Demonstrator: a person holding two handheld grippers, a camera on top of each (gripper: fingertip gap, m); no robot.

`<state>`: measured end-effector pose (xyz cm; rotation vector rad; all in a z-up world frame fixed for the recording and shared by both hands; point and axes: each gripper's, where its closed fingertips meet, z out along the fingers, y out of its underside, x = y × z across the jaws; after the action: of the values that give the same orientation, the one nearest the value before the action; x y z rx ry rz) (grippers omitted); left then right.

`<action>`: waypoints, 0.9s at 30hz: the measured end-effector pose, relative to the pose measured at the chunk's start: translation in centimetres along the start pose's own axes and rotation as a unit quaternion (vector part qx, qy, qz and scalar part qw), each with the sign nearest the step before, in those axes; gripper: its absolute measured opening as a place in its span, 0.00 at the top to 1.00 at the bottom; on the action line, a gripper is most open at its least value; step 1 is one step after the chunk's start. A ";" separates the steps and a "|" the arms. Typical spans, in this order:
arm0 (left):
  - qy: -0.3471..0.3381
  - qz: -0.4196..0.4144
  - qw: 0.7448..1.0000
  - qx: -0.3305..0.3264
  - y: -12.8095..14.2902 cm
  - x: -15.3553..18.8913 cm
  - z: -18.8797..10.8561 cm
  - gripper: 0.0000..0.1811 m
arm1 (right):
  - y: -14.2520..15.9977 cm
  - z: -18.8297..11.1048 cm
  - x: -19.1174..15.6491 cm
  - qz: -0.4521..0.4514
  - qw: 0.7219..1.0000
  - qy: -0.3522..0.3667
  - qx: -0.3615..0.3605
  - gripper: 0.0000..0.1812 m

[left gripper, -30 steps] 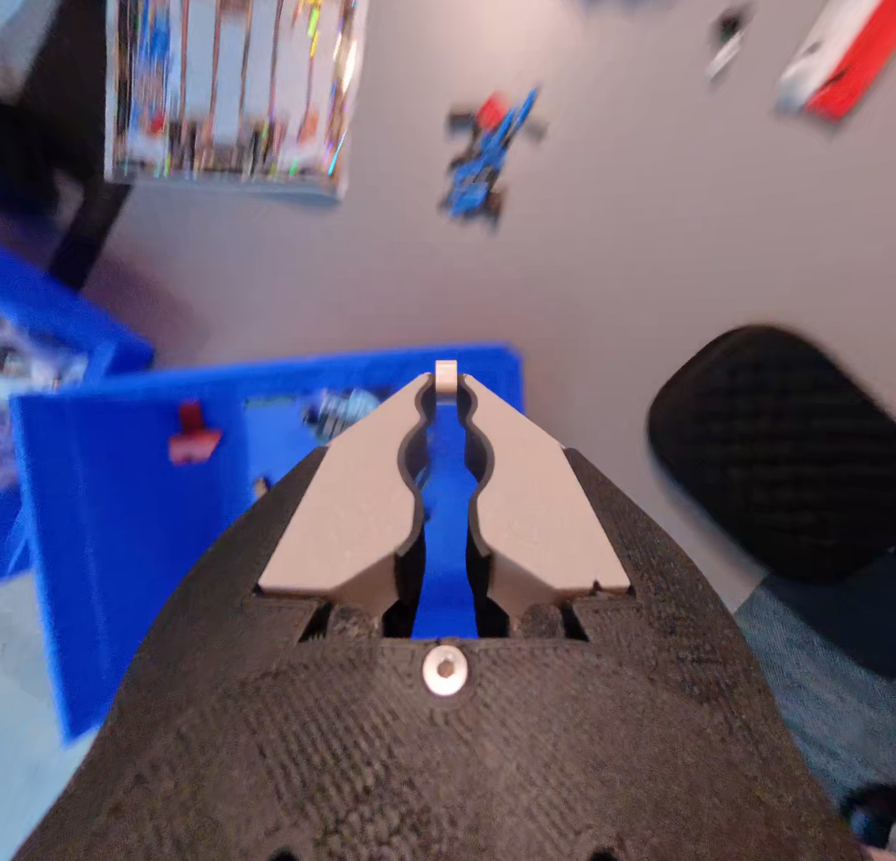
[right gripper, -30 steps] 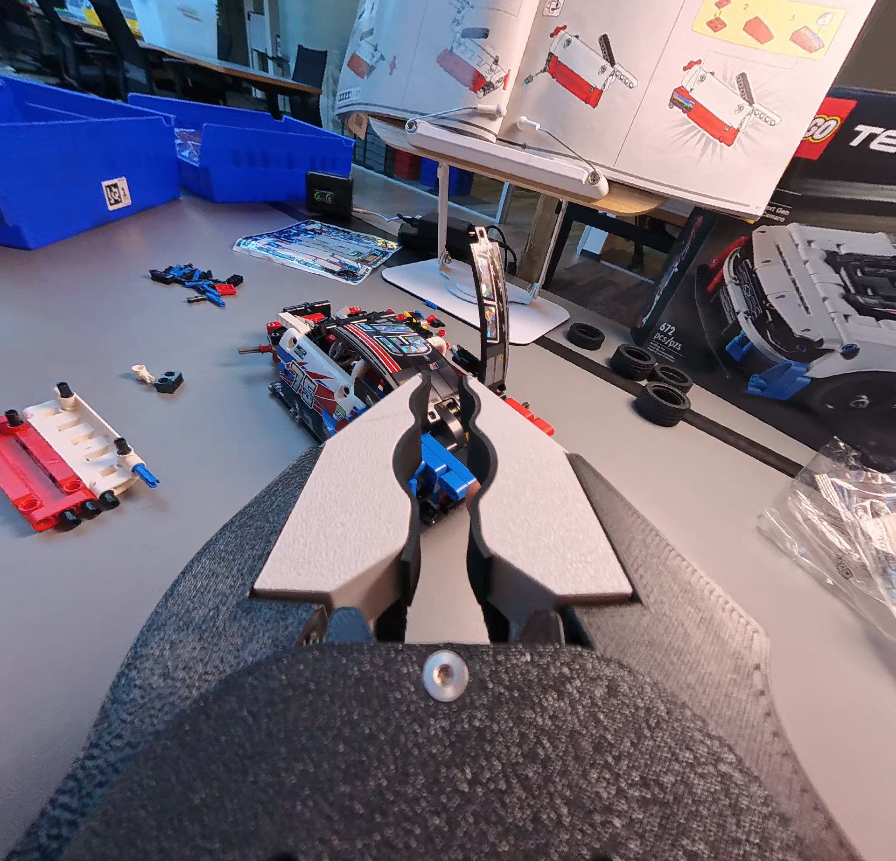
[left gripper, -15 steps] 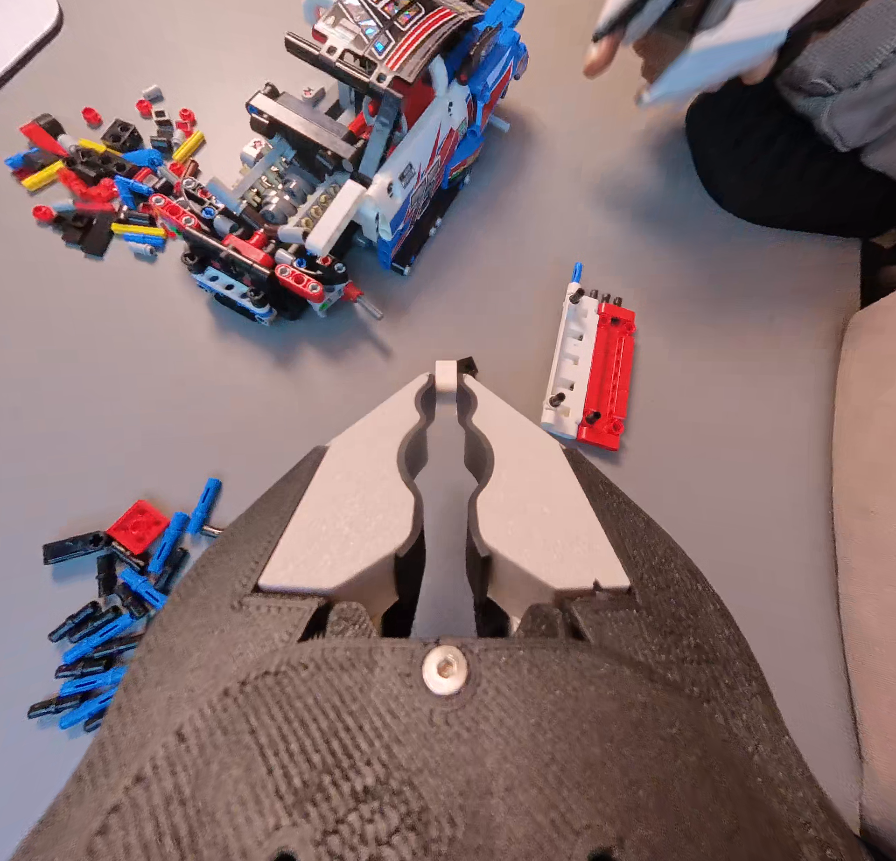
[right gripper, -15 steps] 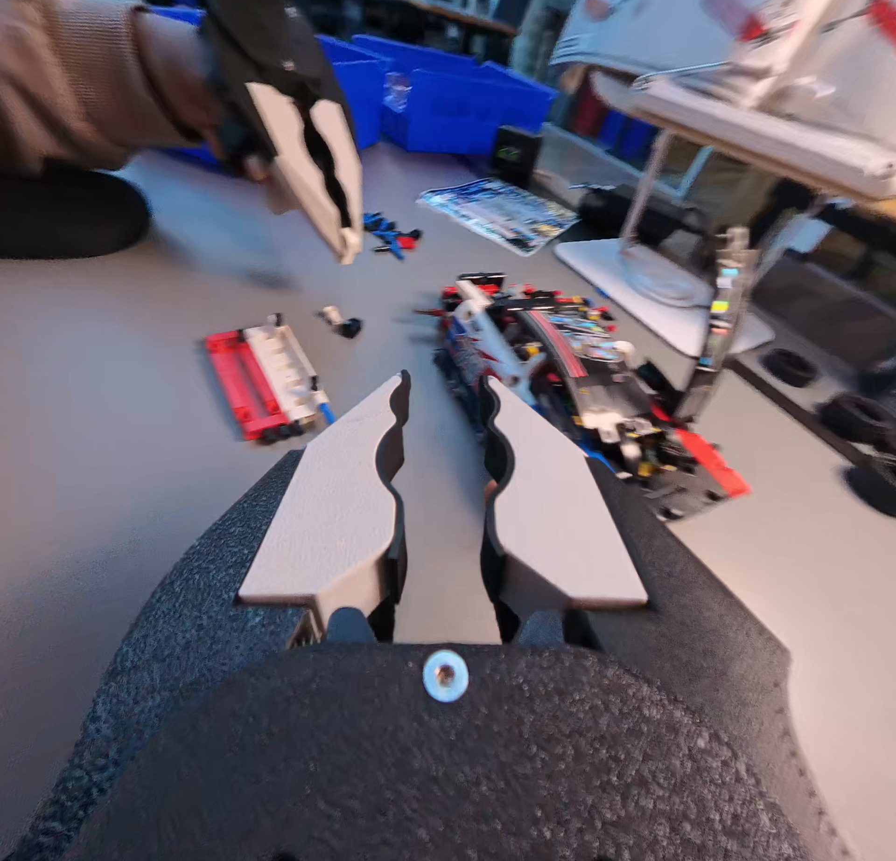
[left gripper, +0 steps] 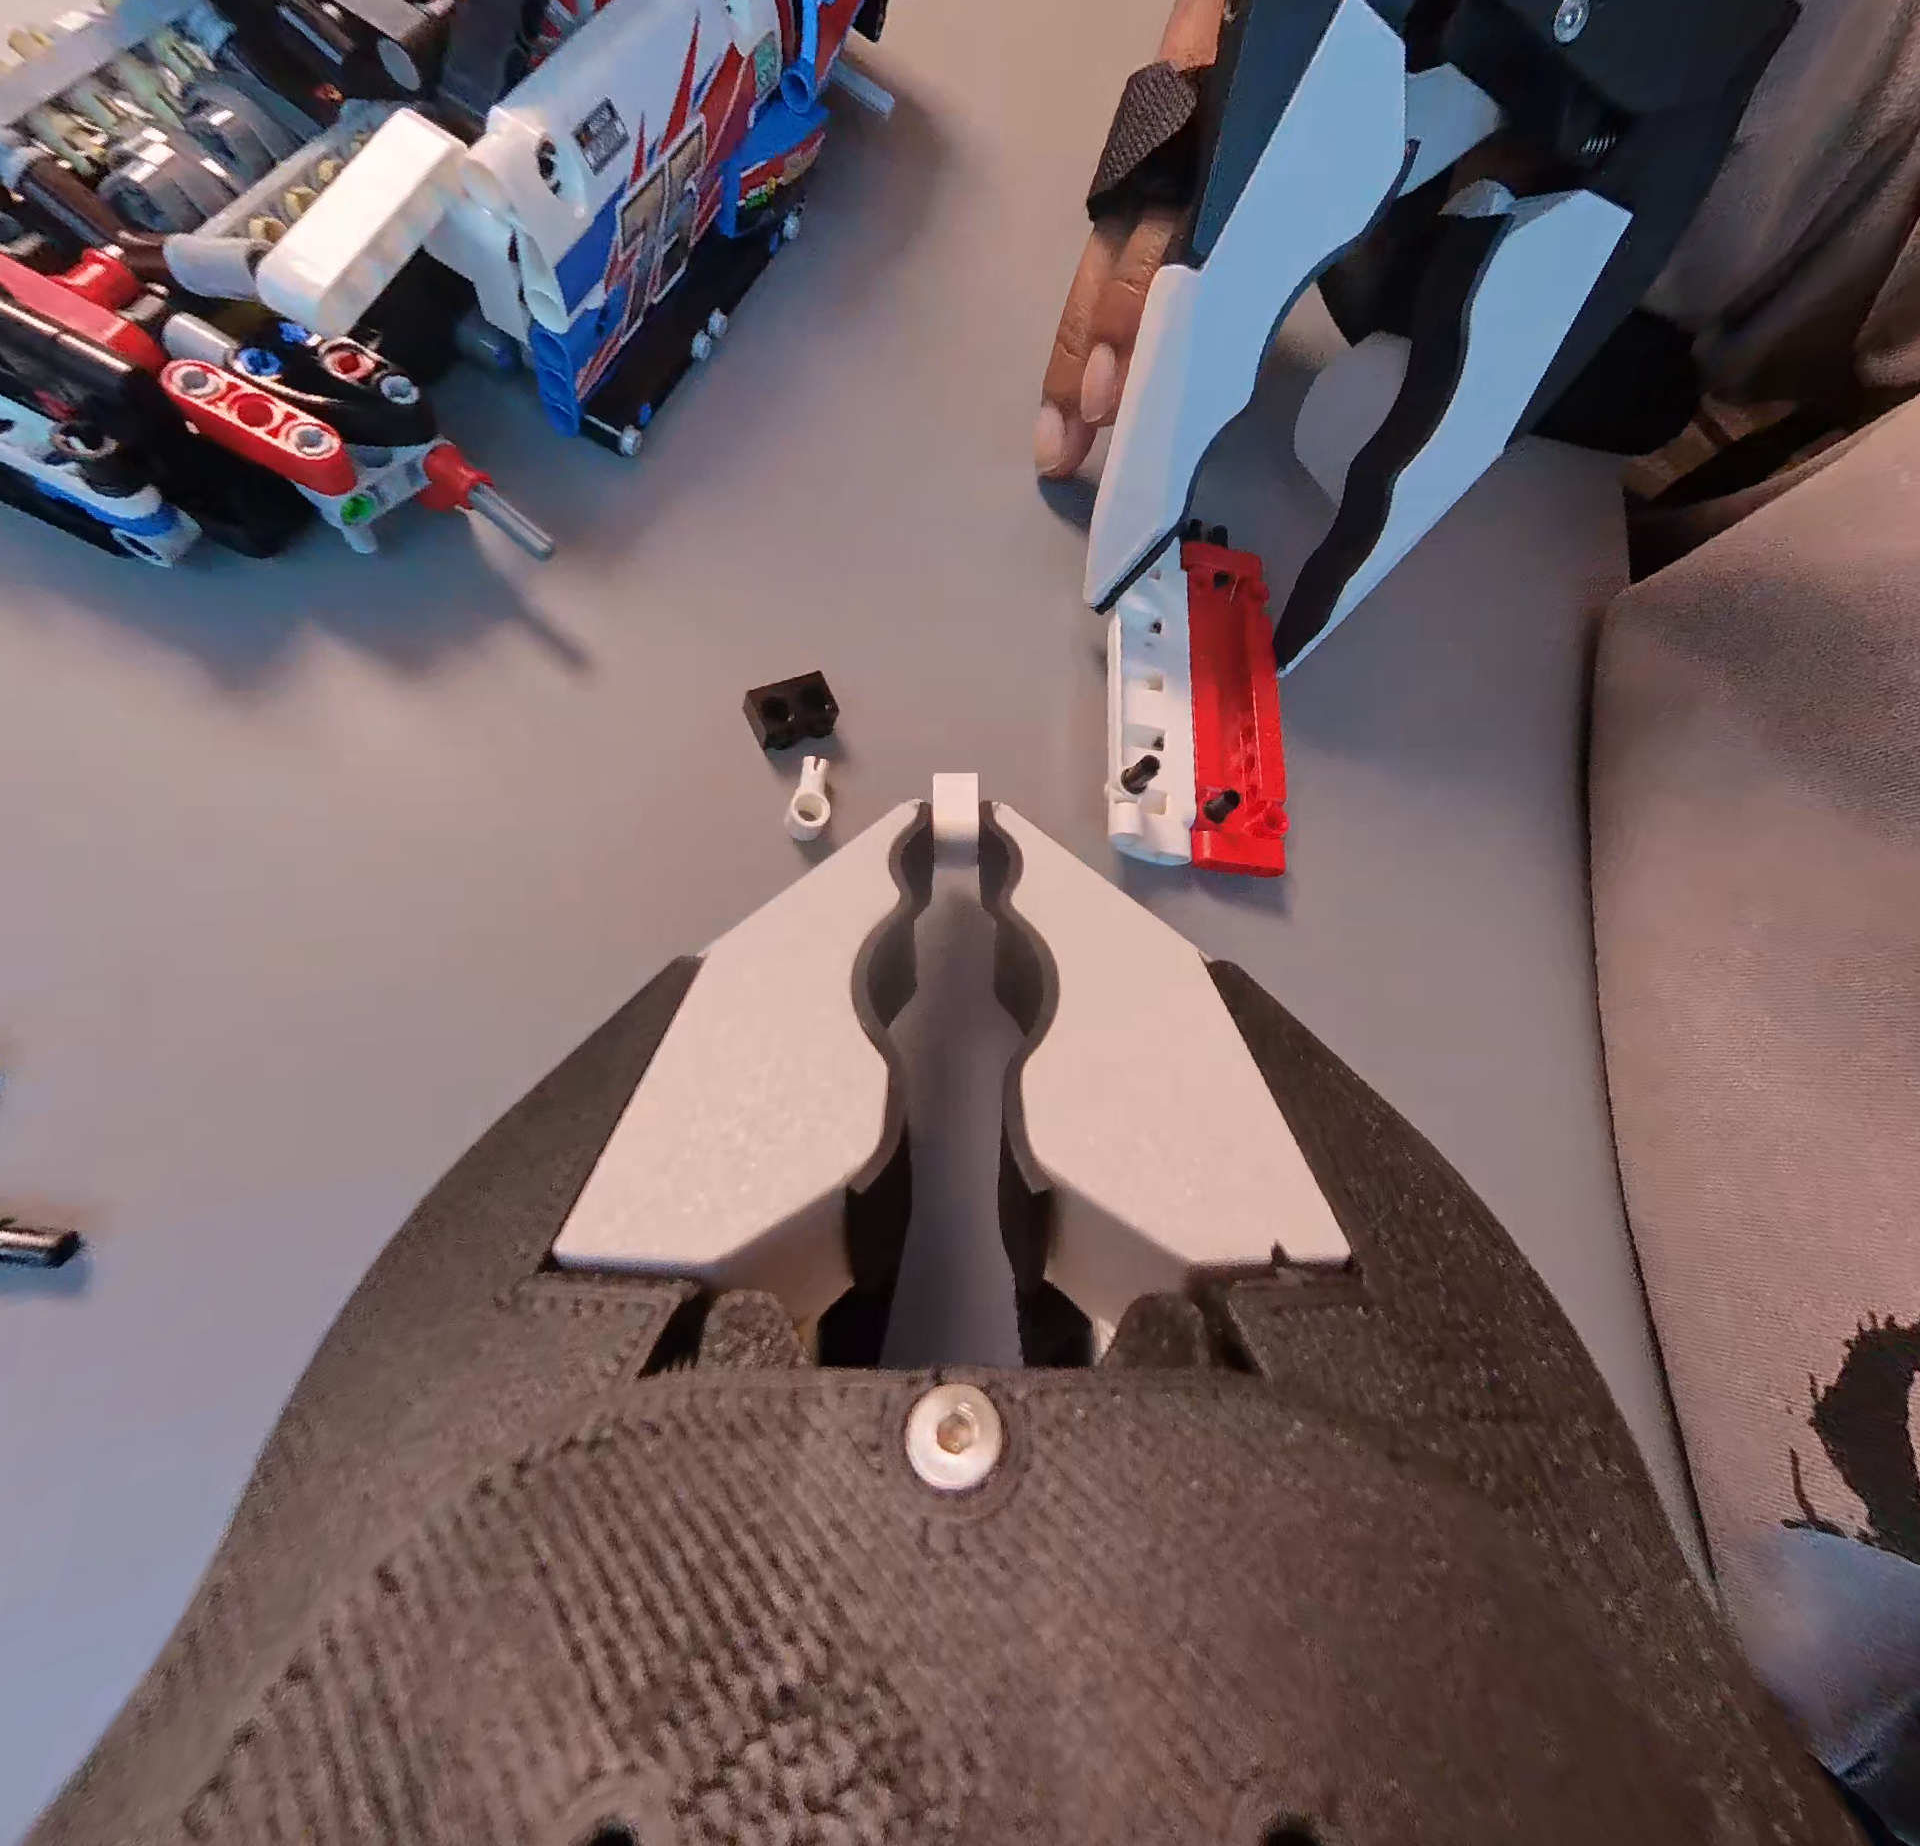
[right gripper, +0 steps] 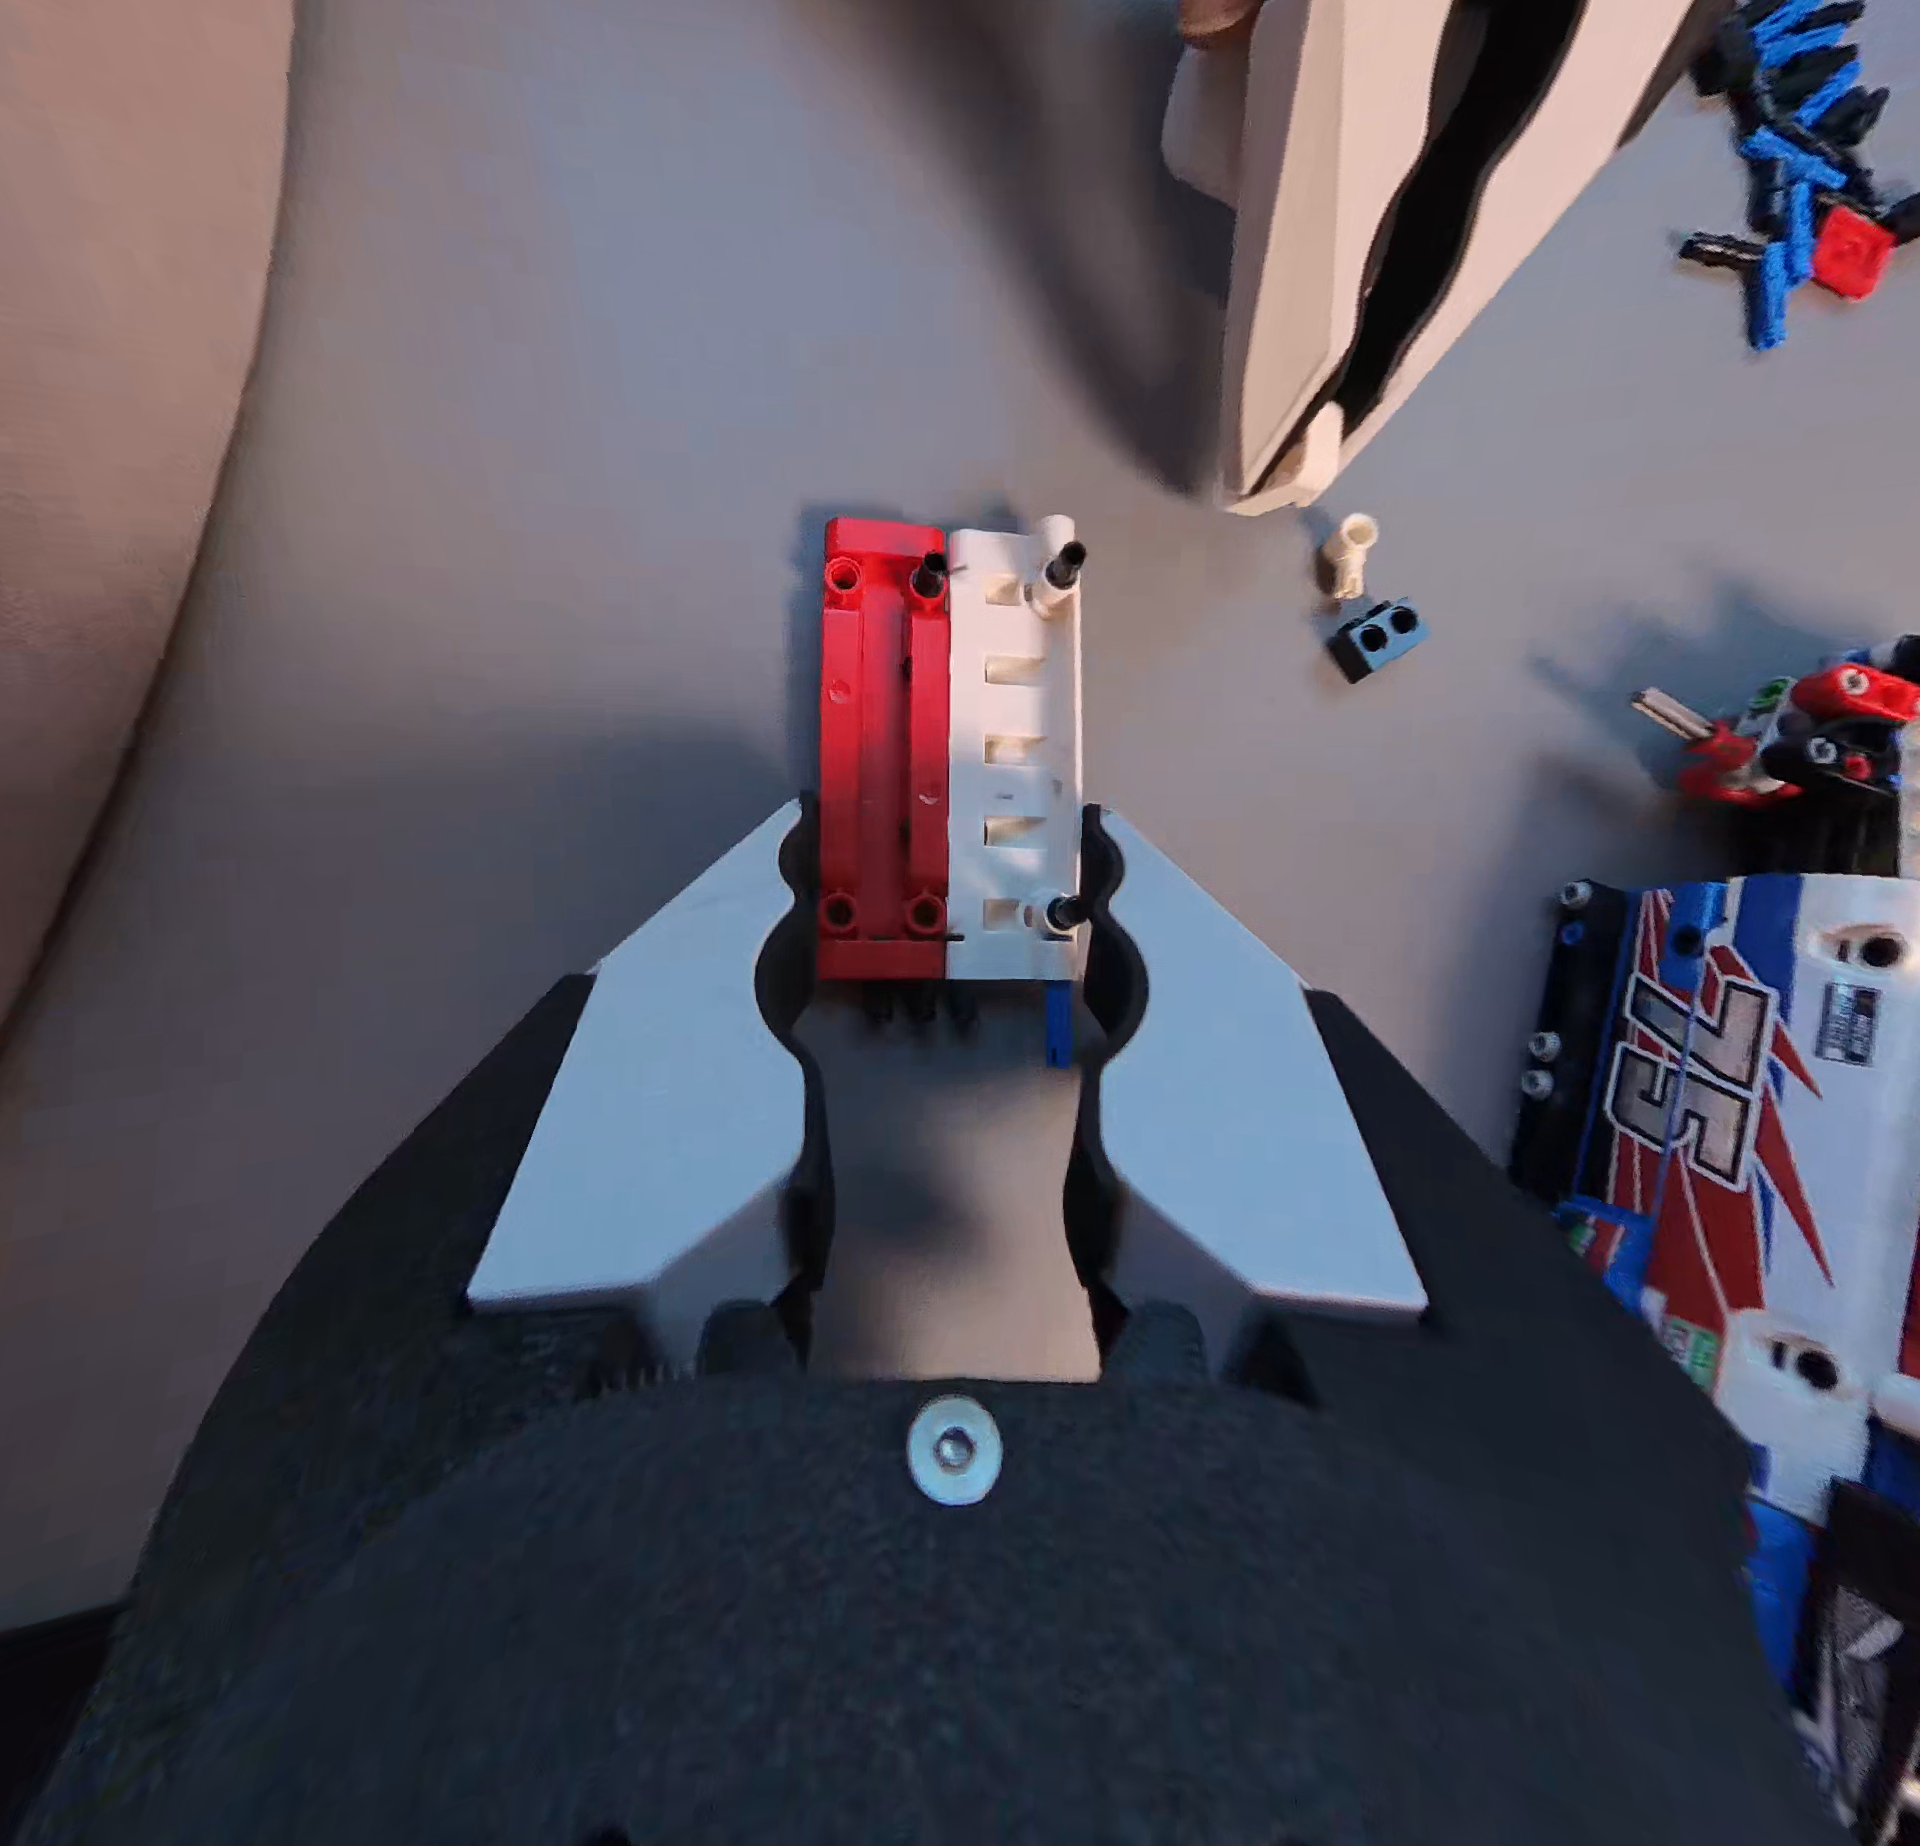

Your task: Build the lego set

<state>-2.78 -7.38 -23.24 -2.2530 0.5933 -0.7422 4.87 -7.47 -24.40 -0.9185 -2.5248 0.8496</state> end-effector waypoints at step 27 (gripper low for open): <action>-0.028 0.124 0.989 -0.082 -0.6 -0.8 1.7 0.89 | -1.4 0.3 5.4 0.009 0.993 0.097 0.065 0.87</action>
<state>-2.18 -5.70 -24.05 -2.2830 0.9164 -0.5212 0.05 -4.86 -23.22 -0.9339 -2.2728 0.8736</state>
